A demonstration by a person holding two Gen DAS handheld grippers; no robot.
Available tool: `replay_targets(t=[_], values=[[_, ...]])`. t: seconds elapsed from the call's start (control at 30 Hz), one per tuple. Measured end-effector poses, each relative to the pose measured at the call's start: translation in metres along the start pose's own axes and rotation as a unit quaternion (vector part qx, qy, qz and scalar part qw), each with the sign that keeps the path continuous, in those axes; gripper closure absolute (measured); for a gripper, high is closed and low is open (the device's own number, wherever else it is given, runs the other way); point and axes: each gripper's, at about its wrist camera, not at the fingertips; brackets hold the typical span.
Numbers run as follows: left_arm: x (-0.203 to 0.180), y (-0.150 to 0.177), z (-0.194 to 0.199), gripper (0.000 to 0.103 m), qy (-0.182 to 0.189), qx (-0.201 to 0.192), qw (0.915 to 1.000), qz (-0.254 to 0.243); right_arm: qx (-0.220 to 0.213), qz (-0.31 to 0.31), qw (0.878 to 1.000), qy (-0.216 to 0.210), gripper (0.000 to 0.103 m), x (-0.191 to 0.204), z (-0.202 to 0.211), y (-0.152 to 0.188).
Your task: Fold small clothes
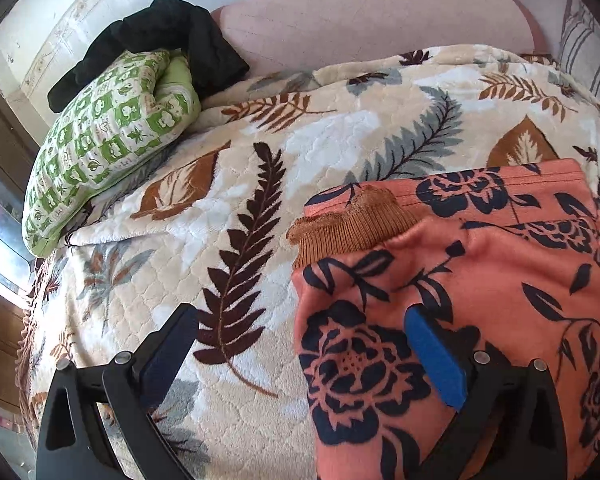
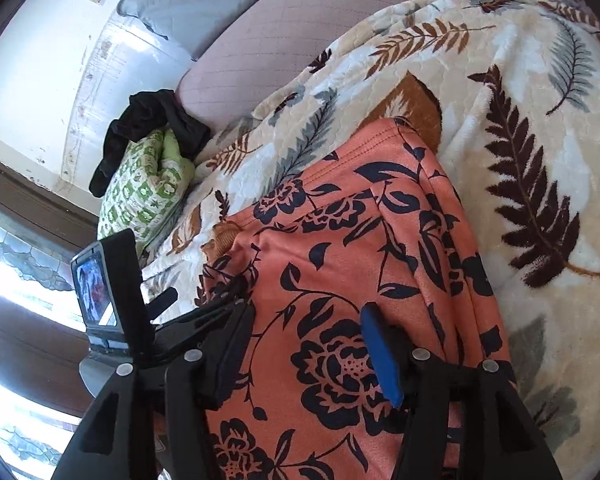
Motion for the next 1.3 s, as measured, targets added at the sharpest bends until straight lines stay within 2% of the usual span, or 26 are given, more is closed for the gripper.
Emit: replay_targets(t=[0.1, 0.2, 0.33, 0.4, 0.47, 0.5, 0.53, 0.6, 0.7, 0.8, 0.9, 1.07, 1.17, 1.2, 1.3], values=[[0.012, 0.019, 0.027, 0.0, 0.014, -0.019, 0.9997, 0.011, -0.007, 0.024, 0.999, -0.022, 0.043, 0.009, 0.012, 0.002], [0.018, 0.044, 0.053, 0.0, 0.018, -0.035, 0.9992, 0.009, 0.001, 0.056, 0.998, -0.009, 0.043, 0.019, 0.019, 0.008], [0.018, 0.079, 0.073, 0.0, 0.041, -0.035, 0.9985, -0.003, 0.019, 0.083, 0.996, -0.008, 0.043, 0.023, 0.031, 0.021], [0.014, 0.093, 0.074, 0.0, 0.054, -0.03, 0.998, -0.01, 0.03, 0.096, 0.995, 0.009, 0.044, 0.02, 0.035, 0.03], [0.011, 0.104, 0.074, 0.0, 0.061, -0.036, 0.9974, -0.009, 0.059, 0.088, 0.994, 0.037, 0.047, 0.009, 0.03, 0.039], [0.011, 0.107, 0.074, 0.0, 0.064, -0.04, 0.9971, -0.007, 0.075, 0.082, 0.992, 0.054, 0.055, 0.002, 0.025, 0.043], [0.011, 0.108, 0.074, 0.0, 0.065, -0.044, 0.9969, -0.003, 0.079, 0.084, 0.991, 0.066, 0.062, -0.002, 0.023, 0.046], [0.012, 0.109, 0.073, 0.0, 0.074, -0.047, 0.9962, 0.001, 0.073, 0.097, 0.99, 0.072, 0.062, -0.001, 0.025, 0.047], [0.012, 0.109, 0.069, 0.0, 0.089, -0.052, 0.9947, -0.001, 0.065, 0.082, 0.993, 0.062, 0.063, -0.005, 0.029, 0.044], [0.012, 0.108, 0.065, 0.0, 0.107, -0.057, 0.9927, 0.001, 0.026, 0.101, 0.993, 0.055, 0.063, 0.006, 0.038, 0.036], [0.011, 0.106, 0.06, 0.0, 0.125, -0.06, 0.9904, 0.004, -0.007, 0.111, 0.991, 0.068, 0.063, 0.018, 0.033, 0.027], [0.01, 0.101, 0.055, 0.0, 0.147, -0.049, 0.9879, 0.005, 0.013, 0.054, 0.994, 0.093, 0.062, 0.004, -0.006, 0.013], [0.008, 0.1, 0.053, 0.0, 0.154, -0.047, 0.9869, 0.006, 0.016, 0.072, 0.991, 0.11, 0.057, 0.01, -0.016, 0.012], [0.008, 0.1, 0.053, 0.0, 0.156, -0.046, 0.9866, 0.006, 0.016, 0.075, 0.991, 0.106, 0.052, 0.01, -0.016, 0.013], [0.008, 0.099, 0.052, 0.0, 0.161, -0.044, 0.986, 0.006, 0.008, 0.078, 0.993, 0.093, 0.051, 0.011, -0.013, 0.014]])
Point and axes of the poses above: each gripper's, at about its wrist camera, not at the fingertips, and z roughly against the way its jaws point, x to its left, y to its underside, and after that the axes turned 12 degrees about -y, right-handed
